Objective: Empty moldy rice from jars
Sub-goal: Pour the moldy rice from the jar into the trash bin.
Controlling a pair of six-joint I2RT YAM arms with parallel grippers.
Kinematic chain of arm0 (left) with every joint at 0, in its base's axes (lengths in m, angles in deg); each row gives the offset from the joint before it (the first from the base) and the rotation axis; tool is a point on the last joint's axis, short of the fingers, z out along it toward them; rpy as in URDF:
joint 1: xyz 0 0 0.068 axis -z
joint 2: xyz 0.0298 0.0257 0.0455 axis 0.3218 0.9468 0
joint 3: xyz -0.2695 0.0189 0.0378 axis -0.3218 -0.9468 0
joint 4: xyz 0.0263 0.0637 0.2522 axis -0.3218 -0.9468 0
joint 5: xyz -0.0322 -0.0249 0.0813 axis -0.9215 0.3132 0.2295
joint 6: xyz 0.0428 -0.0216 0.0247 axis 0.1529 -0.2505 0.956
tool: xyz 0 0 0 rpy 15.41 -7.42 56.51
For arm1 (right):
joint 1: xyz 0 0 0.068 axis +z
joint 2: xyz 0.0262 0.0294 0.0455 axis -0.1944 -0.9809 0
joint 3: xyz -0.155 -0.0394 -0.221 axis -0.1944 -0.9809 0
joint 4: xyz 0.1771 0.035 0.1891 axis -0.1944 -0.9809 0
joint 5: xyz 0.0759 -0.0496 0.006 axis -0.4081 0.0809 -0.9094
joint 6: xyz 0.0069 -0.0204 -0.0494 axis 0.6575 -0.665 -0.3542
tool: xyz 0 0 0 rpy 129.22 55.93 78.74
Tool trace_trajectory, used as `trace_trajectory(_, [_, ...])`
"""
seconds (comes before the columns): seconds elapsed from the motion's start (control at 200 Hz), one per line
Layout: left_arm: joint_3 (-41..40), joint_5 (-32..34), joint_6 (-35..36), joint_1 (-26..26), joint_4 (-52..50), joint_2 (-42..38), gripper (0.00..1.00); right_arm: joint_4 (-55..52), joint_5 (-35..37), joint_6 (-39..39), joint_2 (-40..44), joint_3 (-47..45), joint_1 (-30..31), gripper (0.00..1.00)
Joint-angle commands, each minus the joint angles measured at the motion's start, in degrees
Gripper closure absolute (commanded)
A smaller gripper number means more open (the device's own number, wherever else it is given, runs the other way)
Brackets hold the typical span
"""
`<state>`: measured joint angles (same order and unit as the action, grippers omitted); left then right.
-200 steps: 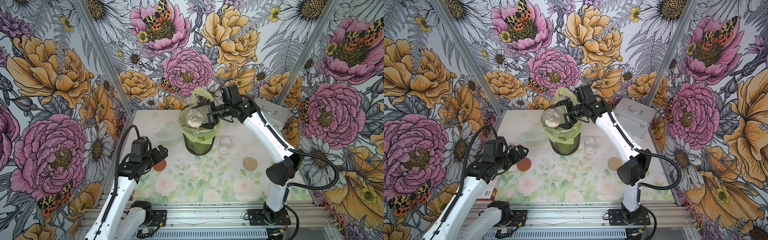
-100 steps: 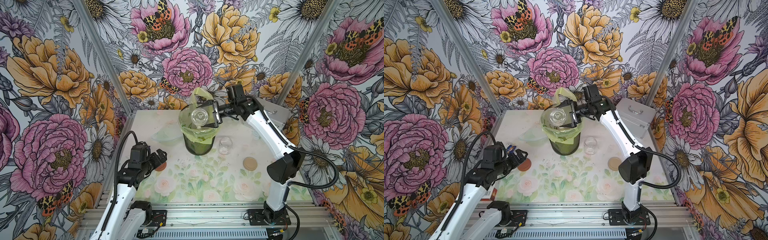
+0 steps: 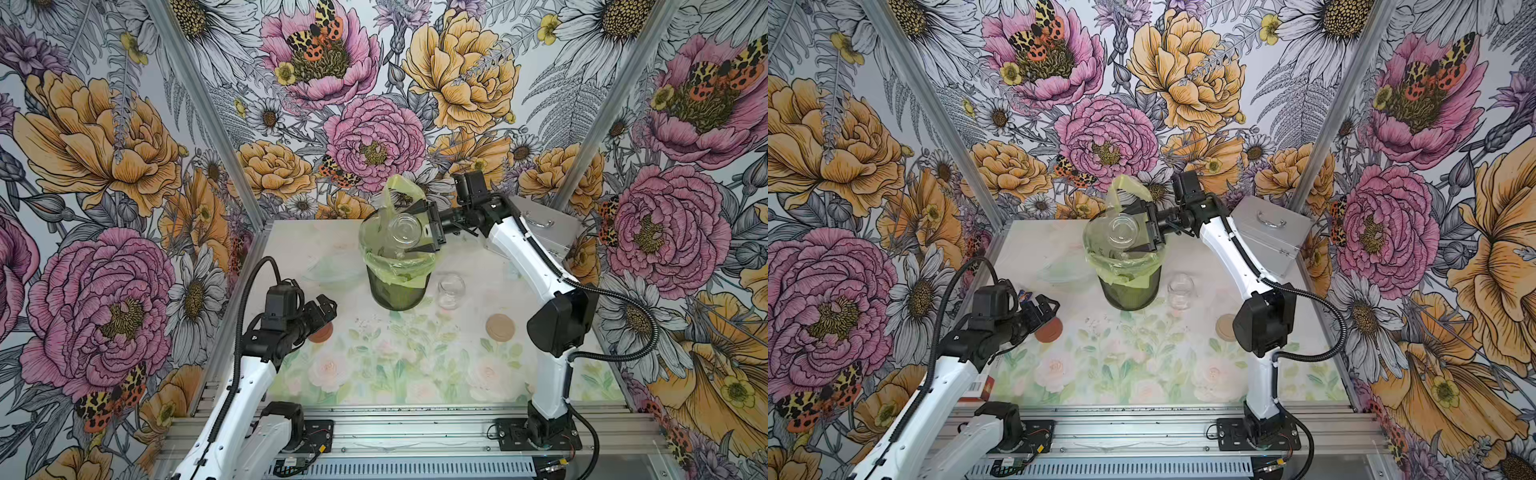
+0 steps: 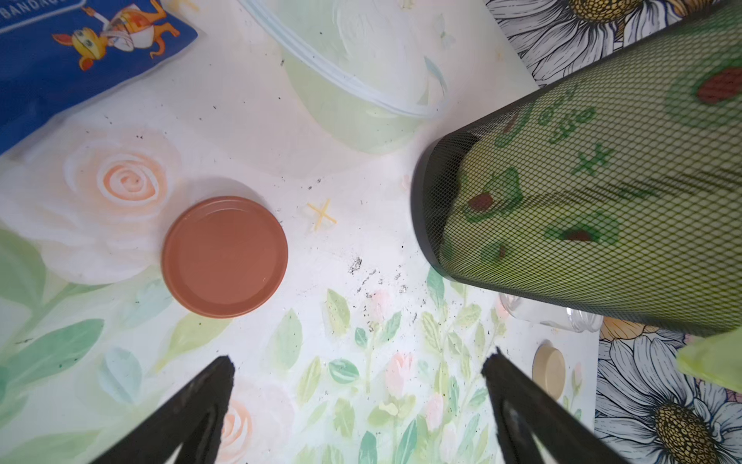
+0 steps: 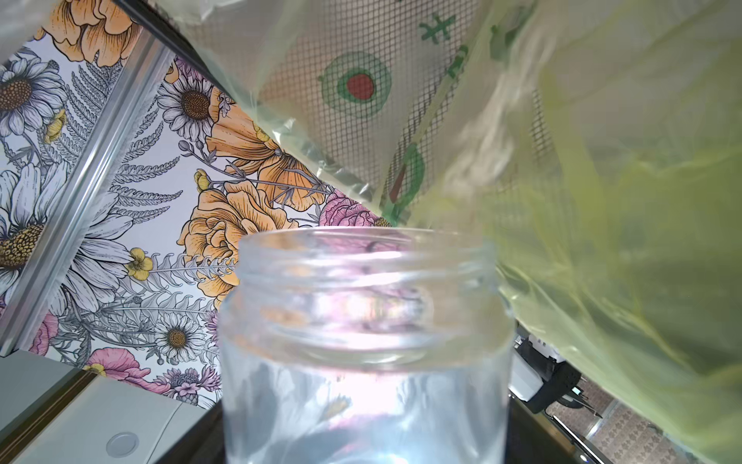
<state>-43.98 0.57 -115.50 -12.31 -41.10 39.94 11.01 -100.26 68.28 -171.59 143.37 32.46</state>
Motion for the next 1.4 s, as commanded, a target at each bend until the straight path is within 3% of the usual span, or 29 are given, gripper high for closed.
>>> trace_trajectory(0.0, [-0.2, -1.4, 1.1, -0.5, 3.1, 0.5, 0.01, 1.0, -5.7, 3.9, -1.1, 4.4, -0.8, 1.0])
trace_trajectory(0.47, [-4.2, -2.6, -2.0, -0.5, 7.8, 0.8, 0.01, 1.0, -5.8, 12.9, -3.3, 15.4, -1.9, 1.0])
trace_trajectory(1.086, [-9.2, -4.0, -4.9, -0.5, 11.9, -0.6, 0.01, 1.0, -17.2, 24.9, -8.8, 25.3, -4.8, 1.0])
trace_trajectory(1.396, [-9.3, -5.1, -5.2, -0.5, 14.2, 1.1, 0.01, 0.8, -16.1, 22.6, -6.4, 19.2, -4.8, 1.0])
